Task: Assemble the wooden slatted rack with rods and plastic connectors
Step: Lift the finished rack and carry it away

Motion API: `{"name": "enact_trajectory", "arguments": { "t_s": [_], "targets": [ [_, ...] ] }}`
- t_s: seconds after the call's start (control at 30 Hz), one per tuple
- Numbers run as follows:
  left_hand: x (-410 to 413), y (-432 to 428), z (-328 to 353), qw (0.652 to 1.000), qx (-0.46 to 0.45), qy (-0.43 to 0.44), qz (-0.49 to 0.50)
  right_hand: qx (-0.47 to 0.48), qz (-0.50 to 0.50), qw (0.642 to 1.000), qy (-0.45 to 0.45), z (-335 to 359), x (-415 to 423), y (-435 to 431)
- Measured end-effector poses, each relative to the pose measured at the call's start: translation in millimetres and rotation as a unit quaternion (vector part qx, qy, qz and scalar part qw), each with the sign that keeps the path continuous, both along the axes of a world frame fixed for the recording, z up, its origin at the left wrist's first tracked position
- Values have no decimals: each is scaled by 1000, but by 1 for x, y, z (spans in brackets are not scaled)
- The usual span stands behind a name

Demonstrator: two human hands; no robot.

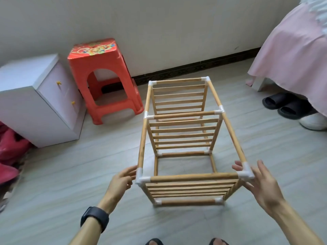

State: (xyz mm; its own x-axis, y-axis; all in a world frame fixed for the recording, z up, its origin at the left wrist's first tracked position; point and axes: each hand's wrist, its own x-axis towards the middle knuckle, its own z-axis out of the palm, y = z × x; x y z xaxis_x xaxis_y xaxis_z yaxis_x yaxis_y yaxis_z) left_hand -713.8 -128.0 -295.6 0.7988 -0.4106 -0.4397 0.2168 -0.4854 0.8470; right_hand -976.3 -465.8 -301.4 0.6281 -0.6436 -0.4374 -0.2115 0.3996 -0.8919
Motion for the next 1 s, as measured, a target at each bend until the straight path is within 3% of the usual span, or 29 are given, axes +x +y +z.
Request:
{"name": "enact_trajectory", "arguments": {
  "t_s": [0.07,0.13,0.3,0.47,0.73,0.9,1.0],
  "targets": [
    [-28,9,-17,997,35,-12,-60,22,-41,999,-18,-16,-19,23],
    [-47,9,-26,995,24,-22,-91,-16,-44,999,-10,-23,-24,39],
    [-56,0,-10,992,57,-103,-37,-173,18,982,67,4,-10,49],
    [-34,-13,41,988,21,-150,17,-285,64,953,84,64,6,37],
    [38,-69,158,956,-75,-279,44,-469,12,883,19,168,86,-21],
    [112,-128,192,941,-125,-306,77,-478,-38,877,-31,201,174,-80],
    [173,-175,204,932,-135,-322,98,-445,-46,892,-62,215,233,-123]
  ]
}}
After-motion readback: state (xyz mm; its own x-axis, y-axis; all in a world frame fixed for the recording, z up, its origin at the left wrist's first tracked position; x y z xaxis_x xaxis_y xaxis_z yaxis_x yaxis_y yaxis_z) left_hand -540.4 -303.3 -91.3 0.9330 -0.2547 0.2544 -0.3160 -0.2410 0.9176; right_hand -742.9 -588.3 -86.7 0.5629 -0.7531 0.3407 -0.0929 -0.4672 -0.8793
